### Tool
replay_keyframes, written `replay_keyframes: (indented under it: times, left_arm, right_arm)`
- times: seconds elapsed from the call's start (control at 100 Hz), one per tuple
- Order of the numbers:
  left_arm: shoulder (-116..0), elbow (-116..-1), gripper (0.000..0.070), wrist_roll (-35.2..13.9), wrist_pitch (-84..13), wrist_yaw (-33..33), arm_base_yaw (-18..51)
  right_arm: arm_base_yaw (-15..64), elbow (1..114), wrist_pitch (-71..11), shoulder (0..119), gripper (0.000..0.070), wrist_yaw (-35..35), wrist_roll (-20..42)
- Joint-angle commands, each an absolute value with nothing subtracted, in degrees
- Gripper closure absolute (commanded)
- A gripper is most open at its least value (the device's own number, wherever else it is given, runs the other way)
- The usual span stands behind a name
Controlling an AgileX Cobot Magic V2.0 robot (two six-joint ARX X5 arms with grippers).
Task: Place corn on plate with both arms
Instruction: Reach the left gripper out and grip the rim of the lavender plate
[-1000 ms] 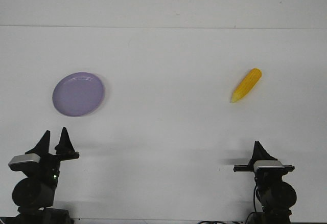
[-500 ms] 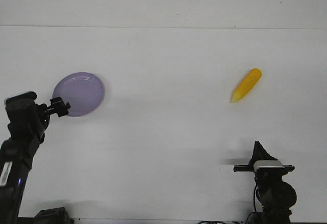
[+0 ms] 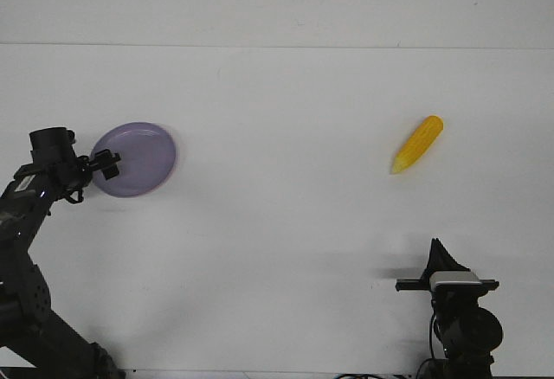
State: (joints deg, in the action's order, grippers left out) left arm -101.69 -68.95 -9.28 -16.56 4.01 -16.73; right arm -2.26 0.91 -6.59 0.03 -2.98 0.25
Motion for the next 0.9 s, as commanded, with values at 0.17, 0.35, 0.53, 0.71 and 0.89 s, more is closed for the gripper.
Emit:
replay_keyframes:
  times: [0.17, 0.35, 0.53, 0.71, 0.89]
  left_arm:
    - [-104.25, -70.26, 0.0398, -8.38, -13.82, 4.32, -16.69]
    - [-104.25, -70.26, 0.07, -8.38, -13.58, 4.34, -16.58]
    - [-103.96, -70.67, 0.0692, -7.14, -13.82, 5.74, -16.58]
    - [-98.04, -70.67, 0.0692, -7.2, -16.75, 11.16, -16.23]
    - [-85.34, -70.63, 0.0692, -8.32, -22.28, 16.67, -13.67]
  right_arm:
    - [-2.24, 0.73, -6.0, 0.05, 0.0683, -3.03, 0.84]
    - [-2.24, 0.73, -6.0, 0.05, 0.0683, -3.03, 0.84]
    - [-2.24, 0.73, -6.0, 0.05, 0.0683, -3.03, 0.84]
    - [-2.24, 0.73, -6.0, 0.05, 0.0683, -3.03, 0.84]
    - [-2.24, 0.73, -6.0, 0.05, 0.0683, -3.03, 0.84]
